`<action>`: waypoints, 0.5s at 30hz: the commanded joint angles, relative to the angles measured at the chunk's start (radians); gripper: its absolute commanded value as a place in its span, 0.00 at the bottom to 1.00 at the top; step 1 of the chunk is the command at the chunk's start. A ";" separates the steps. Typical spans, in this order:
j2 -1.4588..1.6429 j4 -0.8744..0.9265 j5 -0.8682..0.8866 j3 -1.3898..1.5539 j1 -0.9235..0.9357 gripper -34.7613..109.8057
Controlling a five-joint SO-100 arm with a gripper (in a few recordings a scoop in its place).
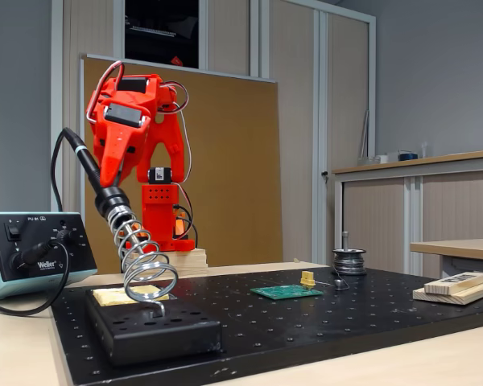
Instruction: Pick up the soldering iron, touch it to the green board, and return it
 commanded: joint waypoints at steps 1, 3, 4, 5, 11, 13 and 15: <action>0.069 0.048 -0.005 0.008 0.006 0.24; 0.103 0.069 0.003 0.020 0.014 0.24; 0.123 0.077 0.005 0.028 0.017 0.24; 0.146 0.083 0.005 0.040 0.023 0.24; 0.287 0.140 0.005 0.100 0.067 0.24; 0.327 0.178 0.003 0.104 0.081 0.24; 0.367 0.207 0.002 0.114 0.095 0.24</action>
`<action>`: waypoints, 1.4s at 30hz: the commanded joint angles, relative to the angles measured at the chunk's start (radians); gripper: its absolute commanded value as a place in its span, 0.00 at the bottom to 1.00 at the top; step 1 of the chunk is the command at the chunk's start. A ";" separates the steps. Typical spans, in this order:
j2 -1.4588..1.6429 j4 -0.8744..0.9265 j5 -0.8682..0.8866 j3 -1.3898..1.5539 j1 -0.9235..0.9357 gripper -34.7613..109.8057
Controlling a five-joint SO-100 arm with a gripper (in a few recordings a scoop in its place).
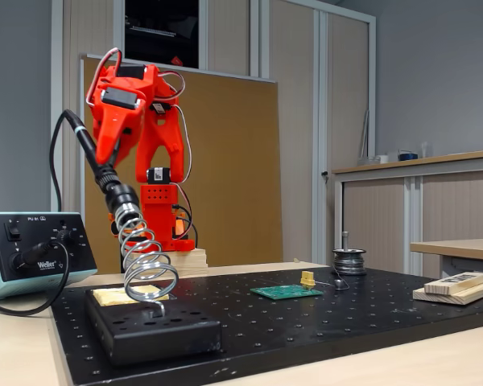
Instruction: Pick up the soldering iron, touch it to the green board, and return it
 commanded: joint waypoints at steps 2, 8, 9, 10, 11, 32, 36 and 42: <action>0.127 0.067 -0.009 0.035 0.043 0.24; 0.285 0.126 -0.029 0.104 0.118 0.24; 0.313 0.146 -0.031 0.112 0.130 0.24; 0.341 0.167 -0.034 0.118 0.140 0.24; 0.370 0.189 -0.034 0.124 0.147 0.24; 0.655 0.374 0.471 0.434 -0.387 0.24; 0.566 0.279 0.600 0.471 -0.534 0.24; 0.410 0.161 0.669 0.474 -0.617 0.24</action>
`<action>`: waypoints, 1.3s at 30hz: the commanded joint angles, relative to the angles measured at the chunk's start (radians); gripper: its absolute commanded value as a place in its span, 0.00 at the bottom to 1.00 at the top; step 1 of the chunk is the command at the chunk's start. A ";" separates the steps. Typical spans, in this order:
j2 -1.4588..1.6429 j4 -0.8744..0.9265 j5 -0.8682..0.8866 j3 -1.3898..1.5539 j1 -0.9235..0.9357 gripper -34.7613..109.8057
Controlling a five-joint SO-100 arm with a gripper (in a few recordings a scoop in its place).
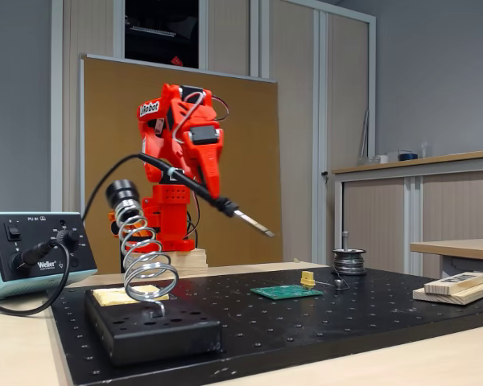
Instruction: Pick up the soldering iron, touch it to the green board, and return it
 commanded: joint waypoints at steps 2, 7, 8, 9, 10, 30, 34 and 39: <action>-0.091 -0.087 0.044 -0.011 -0.052 0.24; -0.227 -0.181 0.069 -0.038 -0.074 0.24; -0.247 -0.199 0.069 -0.040 -0.075 0.24; -0.265 -0.213 0.071 -0.044 -0.075 0.24; -0.282 -0.227 0.071 -0.049 -0.075 0.24; -0.471 -0.256 0.037 -0.184 -0.061 0.24; -0.492 -0.264 0.037 -0.193 -0.061 0.24; -0.514 -0.272 0.037 -0.202 -0.063 0.24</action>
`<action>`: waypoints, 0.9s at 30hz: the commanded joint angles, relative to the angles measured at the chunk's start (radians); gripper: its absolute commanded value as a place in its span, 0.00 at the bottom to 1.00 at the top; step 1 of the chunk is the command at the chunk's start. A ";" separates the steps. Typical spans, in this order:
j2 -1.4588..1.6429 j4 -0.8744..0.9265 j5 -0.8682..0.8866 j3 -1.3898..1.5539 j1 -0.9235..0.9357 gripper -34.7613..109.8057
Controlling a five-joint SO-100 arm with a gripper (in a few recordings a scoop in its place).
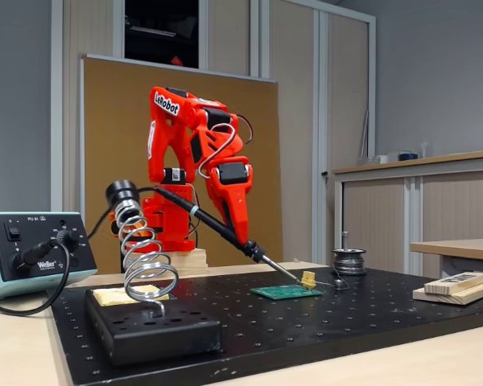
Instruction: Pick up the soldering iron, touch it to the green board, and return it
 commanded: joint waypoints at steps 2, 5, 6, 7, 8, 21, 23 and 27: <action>0.003 -0.011 0.012 -0.048 -0.015 0.24; -0.002 -0.012 0.012 -0.049 -0.015 0.24; -0.003 -0.014 0.012 -0.049 -0.015 0.24; -0.003 -0.014 0.012 -0.049 -0.015 0.24; -0.003 -0.014 0.012 -0.049 -0.015 0.24; -0.011 -0.015 0.011 -0.054 -0.015 0.24; -0.012 -0.015 0.011 -0.054 -0.015 0.24; -0.014 -0.015 0.011 -0.055 -0.015 0.24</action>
